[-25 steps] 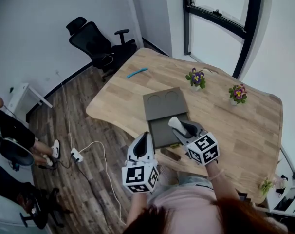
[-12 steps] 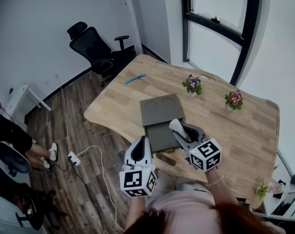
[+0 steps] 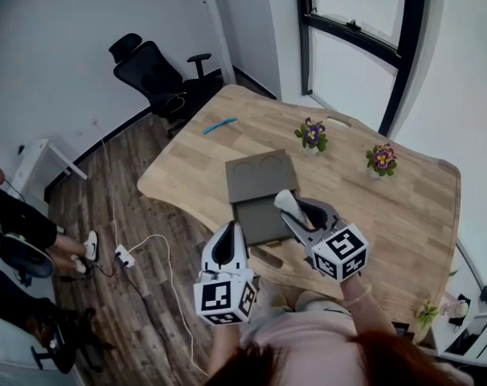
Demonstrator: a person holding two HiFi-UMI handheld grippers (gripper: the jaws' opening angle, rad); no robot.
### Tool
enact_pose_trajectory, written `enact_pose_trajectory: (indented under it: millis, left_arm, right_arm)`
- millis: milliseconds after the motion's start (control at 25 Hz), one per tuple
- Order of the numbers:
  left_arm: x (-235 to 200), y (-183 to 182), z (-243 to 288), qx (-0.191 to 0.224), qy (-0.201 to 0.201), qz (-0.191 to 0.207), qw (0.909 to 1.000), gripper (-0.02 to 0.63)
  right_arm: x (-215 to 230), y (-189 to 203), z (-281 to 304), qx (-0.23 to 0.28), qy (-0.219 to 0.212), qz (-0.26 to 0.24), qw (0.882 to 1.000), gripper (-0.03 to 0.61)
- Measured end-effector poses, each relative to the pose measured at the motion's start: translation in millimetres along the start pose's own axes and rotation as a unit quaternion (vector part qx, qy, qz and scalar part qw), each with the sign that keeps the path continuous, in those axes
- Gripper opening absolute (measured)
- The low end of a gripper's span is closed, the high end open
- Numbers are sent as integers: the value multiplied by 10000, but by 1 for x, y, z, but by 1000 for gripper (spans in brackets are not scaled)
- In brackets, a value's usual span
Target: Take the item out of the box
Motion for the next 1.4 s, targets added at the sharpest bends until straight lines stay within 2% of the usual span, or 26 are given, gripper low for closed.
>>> enact_pose_trajectory:
  millis: [840, 1400]
  left_arm:
    - [30, -23, -4, -38, 101, 132, 9999, -2]
    - [51, -23, 4, -42, -53, 141, 9999, -2]
  right_arm:
    - [4, -33, -37, 262, -90, 14, 9996, 134]
    - [21, -42, -48, 316, -300, -71, 9990, 133]
Point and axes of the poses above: the fingertips, and each gripper's own axes: z forward along the fingers, x to its right, y out of its underside, the point moved 10 cm from there along -z, backward along the fingers, and after that the axes turned 1 degree about -z, right-handed, at the moved point
